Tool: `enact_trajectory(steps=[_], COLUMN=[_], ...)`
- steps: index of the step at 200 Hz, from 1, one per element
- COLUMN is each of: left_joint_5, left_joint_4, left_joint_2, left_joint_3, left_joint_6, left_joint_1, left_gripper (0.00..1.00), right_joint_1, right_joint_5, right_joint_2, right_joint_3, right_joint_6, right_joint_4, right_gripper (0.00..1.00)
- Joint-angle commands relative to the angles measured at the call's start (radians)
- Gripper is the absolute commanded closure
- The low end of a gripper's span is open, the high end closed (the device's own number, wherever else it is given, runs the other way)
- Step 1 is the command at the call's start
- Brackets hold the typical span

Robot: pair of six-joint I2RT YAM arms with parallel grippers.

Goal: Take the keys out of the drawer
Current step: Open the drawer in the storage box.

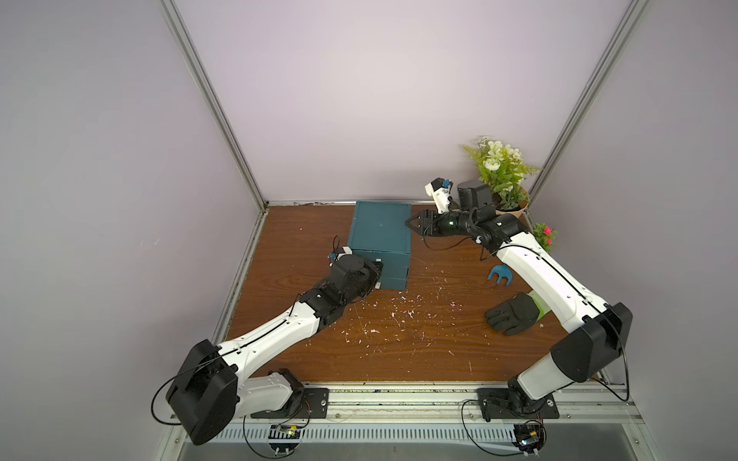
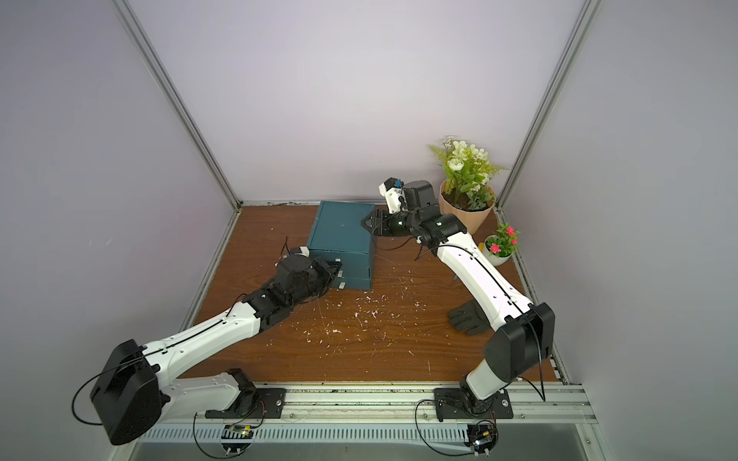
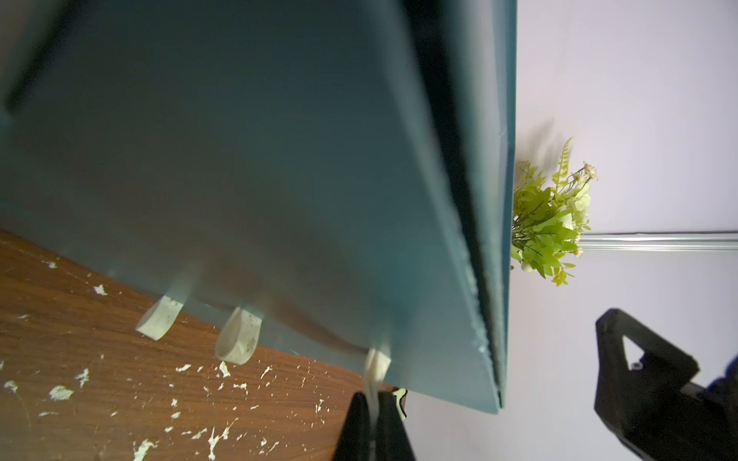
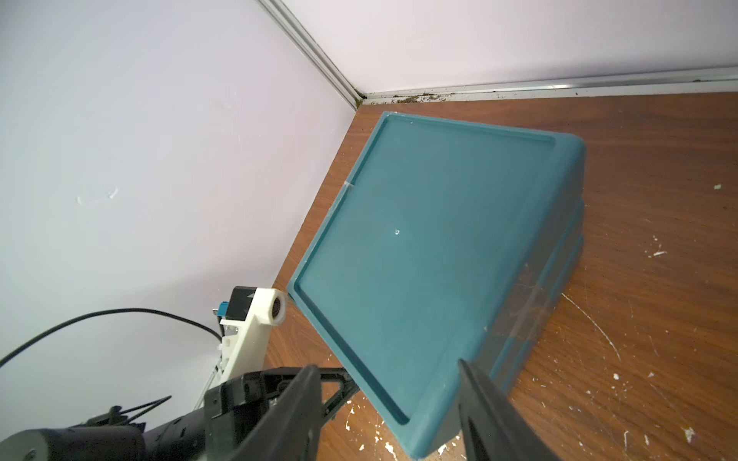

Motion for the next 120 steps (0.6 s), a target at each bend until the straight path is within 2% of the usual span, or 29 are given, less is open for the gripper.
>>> enact_trajectory(steps=[1, 47, 92, 120], left_joint_5=[0.088, 0.101, 0.144, 0.145], left_joint_4=[-0.052, -0.081, -0.044, -0.133], left_joint_2=[-0.037, -0.114, -0.12, -0.142], left_joint_3=[-0.009, -0.046, -0.092, -0.062], left_joint_6=[0.048, 0.073, 0.058, 0.066], left_joint_1=[-0.001, -0.001, -0.032, -0.049], left_gripper=[1.0, 1.0, 1.0, 1.0], right_joint_1=[0.029, 0.103, 0.117, 0.121], right_joint_5=[-0.03, 0.046, 0.063, 0.07], right_joint_2=[0.026, 0.032, 0.004, -0.011], right_joint_3=[0.069, 0.098, 0.053, 0.038], right_joint_6=[-0.114, -0.21, -0.195, -0.194], right_joint_4=[-0.092, -0.144, -0.117, -0.103], right_gripper=[0.43, 0.43, 0.43, 0.43])
